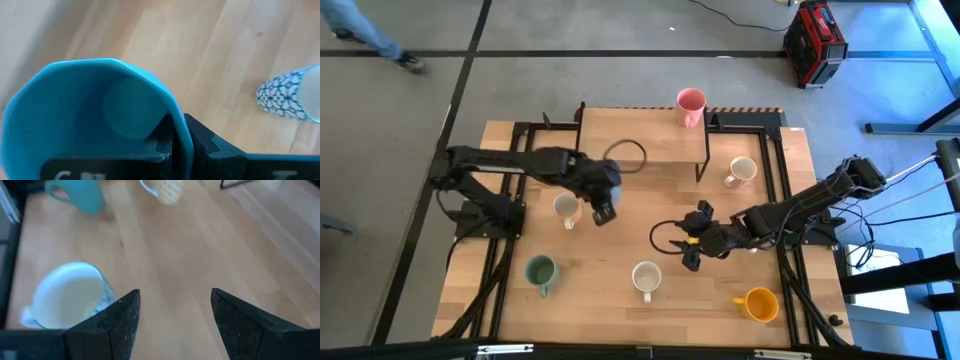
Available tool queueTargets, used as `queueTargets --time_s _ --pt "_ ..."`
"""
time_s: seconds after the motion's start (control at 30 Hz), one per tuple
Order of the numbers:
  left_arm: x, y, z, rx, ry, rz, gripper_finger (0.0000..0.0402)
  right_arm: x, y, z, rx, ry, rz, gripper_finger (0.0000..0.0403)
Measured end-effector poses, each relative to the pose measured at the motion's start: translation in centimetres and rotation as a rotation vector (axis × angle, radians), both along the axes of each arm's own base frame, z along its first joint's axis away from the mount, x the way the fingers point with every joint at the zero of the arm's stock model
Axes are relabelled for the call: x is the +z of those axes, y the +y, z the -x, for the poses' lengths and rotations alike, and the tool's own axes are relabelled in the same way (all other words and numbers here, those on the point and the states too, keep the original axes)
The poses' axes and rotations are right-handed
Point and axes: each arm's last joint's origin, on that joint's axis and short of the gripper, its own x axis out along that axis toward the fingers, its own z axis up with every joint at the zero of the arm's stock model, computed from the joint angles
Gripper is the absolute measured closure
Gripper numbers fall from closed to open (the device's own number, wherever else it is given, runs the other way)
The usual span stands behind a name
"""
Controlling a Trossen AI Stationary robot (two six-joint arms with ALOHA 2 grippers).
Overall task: Place coffee mugs
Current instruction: Put the blue mug on the shelf
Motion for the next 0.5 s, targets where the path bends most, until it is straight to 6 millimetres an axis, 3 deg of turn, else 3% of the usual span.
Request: queueTargets --time_s 0.23,0.5 --pt "-4.1 -1.0 -3.8 0.089 0.052 0.044 0.0385 -2.9 -0.4 1.0 0.030 0.066 0.062 0.0171" --pt "-8.7 -1.8 -6.6 0.205 0.117 0.038 0.0385 -4.5 -0.7 1.6 0.050 0.081 0.126 0.0171"
